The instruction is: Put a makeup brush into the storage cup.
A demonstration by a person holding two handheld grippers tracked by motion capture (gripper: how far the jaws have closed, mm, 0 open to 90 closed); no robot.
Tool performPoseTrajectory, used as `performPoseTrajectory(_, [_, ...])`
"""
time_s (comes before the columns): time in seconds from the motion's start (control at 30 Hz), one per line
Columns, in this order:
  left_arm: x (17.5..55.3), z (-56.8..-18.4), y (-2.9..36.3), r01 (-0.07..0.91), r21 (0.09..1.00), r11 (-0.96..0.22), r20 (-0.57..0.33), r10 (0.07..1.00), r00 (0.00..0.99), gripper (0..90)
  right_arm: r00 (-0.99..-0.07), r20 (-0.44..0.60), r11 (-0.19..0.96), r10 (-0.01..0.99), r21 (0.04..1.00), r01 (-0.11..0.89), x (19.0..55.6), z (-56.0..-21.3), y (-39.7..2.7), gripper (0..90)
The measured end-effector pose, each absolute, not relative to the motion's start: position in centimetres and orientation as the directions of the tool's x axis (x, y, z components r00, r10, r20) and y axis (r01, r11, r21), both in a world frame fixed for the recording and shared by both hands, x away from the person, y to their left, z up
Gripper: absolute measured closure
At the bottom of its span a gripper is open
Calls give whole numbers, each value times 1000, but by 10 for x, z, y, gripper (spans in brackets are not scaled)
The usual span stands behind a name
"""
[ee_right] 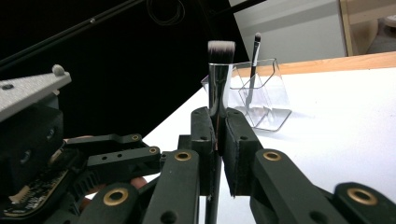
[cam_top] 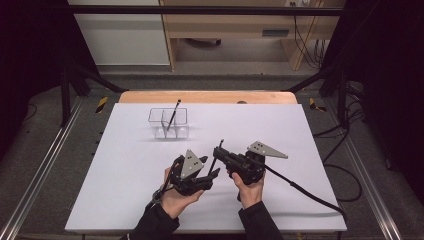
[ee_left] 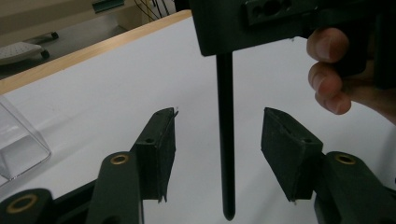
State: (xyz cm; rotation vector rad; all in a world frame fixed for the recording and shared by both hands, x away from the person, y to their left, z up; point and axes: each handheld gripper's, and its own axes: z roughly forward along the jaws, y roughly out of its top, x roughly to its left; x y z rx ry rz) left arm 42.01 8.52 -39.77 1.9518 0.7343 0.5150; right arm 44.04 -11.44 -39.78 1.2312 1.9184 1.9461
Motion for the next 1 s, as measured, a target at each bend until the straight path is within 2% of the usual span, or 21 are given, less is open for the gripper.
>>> performPoseTrajectory(0.23, [421, -392, 78, 283, 888, -363, 48, 684, 728, 603, -665, 424, -159, 614, 893, 422, 439, -398, -115, 841])
performPoseTrajectory(0.7, [424, -388, 76, 299, 892, -339, 23, 695, 719, 804, -680, 413, -143, 606, 897, 418, 439, -396, -114, 842])
performPoseTrajectory(1.0, [425, -388, 77, 317, 894, -316, -6, 700, 714, 826, -684, 399, -130, 611, 903, 410, 438, -395, -114, 839])
